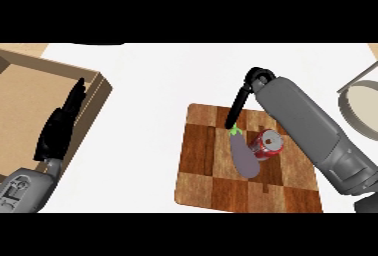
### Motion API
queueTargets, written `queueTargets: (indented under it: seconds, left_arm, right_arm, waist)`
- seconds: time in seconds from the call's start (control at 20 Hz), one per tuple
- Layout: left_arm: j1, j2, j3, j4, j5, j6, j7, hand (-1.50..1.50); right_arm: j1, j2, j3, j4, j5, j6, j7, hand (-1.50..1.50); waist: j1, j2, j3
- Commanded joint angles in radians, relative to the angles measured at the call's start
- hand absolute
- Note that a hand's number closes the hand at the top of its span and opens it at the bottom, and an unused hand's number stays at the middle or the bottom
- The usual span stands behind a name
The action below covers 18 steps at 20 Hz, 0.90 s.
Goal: Pick the eggplant from the cutting board and place it in the tiered basket
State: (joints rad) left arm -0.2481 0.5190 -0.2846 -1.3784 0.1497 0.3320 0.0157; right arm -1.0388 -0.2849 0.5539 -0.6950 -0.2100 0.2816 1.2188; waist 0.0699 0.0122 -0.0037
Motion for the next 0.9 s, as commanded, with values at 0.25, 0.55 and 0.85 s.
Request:
queueTargets:
  seconds: [0.25,0.55,0.85]
  left_arm:
    - [0.011,0.0,0.015,0.004,-0.002,-0.006,0.009,0.0]
    - [0.072,-0.006,0.012,-0.046,-0.022,0.023,0.015,0.0]
    - [0.048,-0.028,0.04,0.029,-0.026,0.026,-0.019,0.0]
  right_arm:
    - [-0.152,0.159,0.057,0.229,-0.07,0.144,0.267,-1.5]
    - [-0.17,0.16,0.081,0.299,-0.081,0.212,0.234,-1.5]
    - [-0.228,0.224,0.143,0.374,-0.053,0.264,0.189,-1.5]
  waist:
    - [-0.025,-0.011,0.0]
    - [-0.045,-0.018,0.003]
    - [-0.056,-0.012,0.001]
